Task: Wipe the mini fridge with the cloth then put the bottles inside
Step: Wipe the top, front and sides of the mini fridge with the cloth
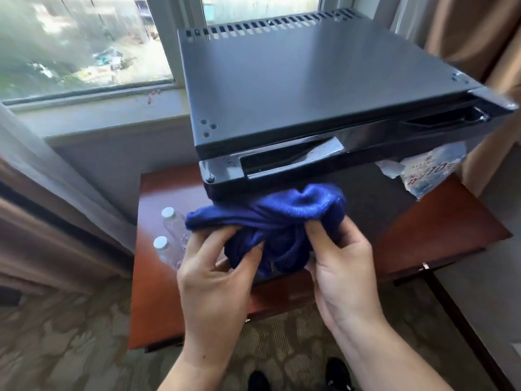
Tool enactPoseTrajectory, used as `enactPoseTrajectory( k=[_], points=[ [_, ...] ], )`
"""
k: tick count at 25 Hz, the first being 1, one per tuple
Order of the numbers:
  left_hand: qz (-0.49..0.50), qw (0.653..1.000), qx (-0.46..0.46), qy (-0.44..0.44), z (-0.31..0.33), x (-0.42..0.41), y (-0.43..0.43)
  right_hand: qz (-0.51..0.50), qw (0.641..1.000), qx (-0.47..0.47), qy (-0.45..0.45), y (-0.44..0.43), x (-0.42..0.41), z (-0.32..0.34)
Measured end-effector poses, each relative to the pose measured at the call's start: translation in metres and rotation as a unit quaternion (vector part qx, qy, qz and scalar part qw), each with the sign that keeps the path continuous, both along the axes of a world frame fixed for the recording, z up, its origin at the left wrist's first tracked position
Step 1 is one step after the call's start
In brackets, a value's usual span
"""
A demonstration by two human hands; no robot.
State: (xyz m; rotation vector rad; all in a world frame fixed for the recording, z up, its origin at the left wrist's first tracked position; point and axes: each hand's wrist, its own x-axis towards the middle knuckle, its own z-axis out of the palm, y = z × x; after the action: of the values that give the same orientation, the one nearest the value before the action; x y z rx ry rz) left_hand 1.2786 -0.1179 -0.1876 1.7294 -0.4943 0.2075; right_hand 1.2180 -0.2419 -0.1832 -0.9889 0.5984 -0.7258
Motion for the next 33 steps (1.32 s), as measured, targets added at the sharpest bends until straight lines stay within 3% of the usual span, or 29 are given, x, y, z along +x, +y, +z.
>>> enactPoseTrajectory(
  k=[5, 9, 16, 19, 24, 29, 31, 33],
  points=[
    [0.031, 0.991, 0.098, 0.082, -0.062, -0.005, -0.008, -0.006, 0.994, 0.043, 0.098, -0.015, -0.002, -0.056],
    [0.023, 0.967, 0.116, 0.224, -0.074, -0.023, -0.043, 0.006, 0.987, 0.086, 0.135, -0.044, -0.015, -0.083],
    [-0.001, 0.956, 0.106, 0.273, -0.036, -0.071, -0.132, 0.051, 0.986, 0.146, 0.062, -0.121, -0.063, -0.076],
    [-0.026, 0.959, 0.126, 0.251, -0.035, -0.085, -0.173, 0.052, 0.991, 0.098, 0.074, -0.166, -0.078, -0.075],
    [-0.052, 0.929, 0.157, 0.332, -0.071, -0.098, -0.237, 0.044, 0.983, -0.036, 0.173, -0.232, -0.09, -0.105],
    [-0.068, 0.909, 0.167, 0.375, -0.096, -0.113, -0.279, 0.05, 0.966, -0.067, 0.243, -0.276, -0.097, -0.134],
    [-0.079, 0.896, 0.153, 0.409, -0.105, -0.112, -0.288, 0.064, 0.958, -0.082, 0.267, -0.288, -0.096, -0.135],
    [-0.058, 0.872, 0.078, 0.48, -0.121, -0.109, -0.293, 0.088, 0.951, -0.086, 0.284, -0.298, -0.094, -0.128]
  ],
)
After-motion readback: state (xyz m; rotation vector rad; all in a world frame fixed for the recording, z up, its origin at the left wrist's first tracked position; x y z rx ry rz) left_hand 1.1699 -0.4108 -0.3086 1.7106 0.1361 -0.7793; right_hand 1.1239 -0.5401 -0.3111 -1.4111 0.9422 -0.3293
